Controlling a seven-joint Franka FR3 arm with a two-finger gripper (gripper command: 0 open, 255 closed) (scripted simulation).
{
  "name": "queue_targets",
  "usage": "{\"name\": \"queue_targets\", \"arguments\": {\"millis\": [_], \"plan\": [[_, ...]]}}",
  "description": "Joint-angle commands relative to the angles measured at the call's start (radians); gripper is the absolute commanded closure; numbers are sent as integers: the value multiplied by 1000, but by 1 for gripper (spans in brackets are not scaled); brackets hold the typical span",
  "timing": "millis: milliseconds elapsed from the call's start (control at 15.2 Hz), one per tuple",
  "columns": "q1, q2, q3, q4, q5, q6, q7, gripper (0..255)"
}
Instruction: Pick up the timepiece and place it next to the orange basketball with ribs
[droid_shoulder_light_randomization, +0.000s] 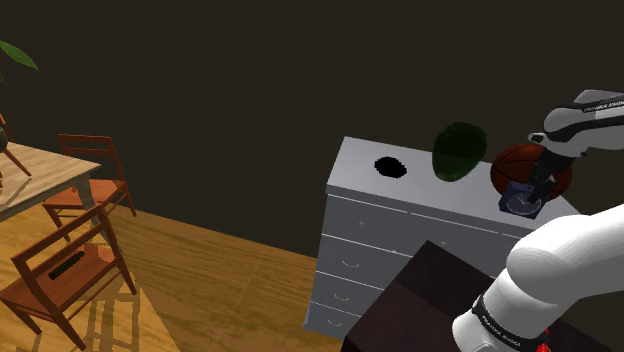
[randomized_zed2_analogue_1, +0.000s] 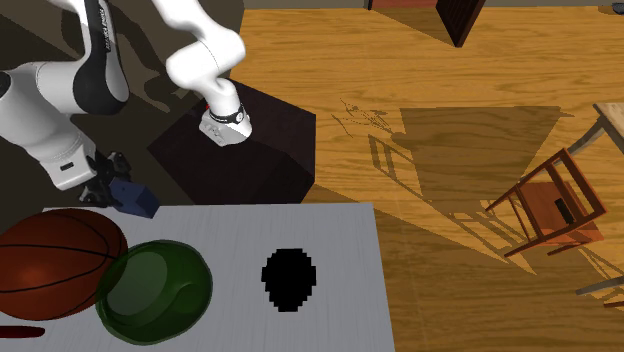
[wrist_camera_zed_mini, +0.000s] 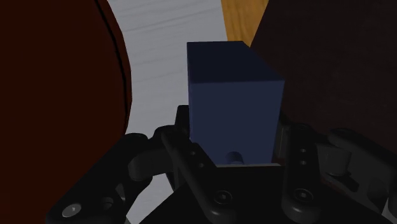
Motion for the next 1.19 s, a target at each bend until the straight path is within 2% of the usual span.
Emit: {"name": "queue_targets", "arguments": {"millis": [0, 264, 792, 858, 1122], "plan": [[8, 12, -21, -18, -5, 32, 0, 255], [38, 47, -76, -45, -7, 98, -6, 255], [38, 47, -76, -45, -7, 98, -6, 255], [38, 47, -76, -45, -7, 98, -5, 0], [37, 47, -75, -45, -7, 98, -5, 0]]}}
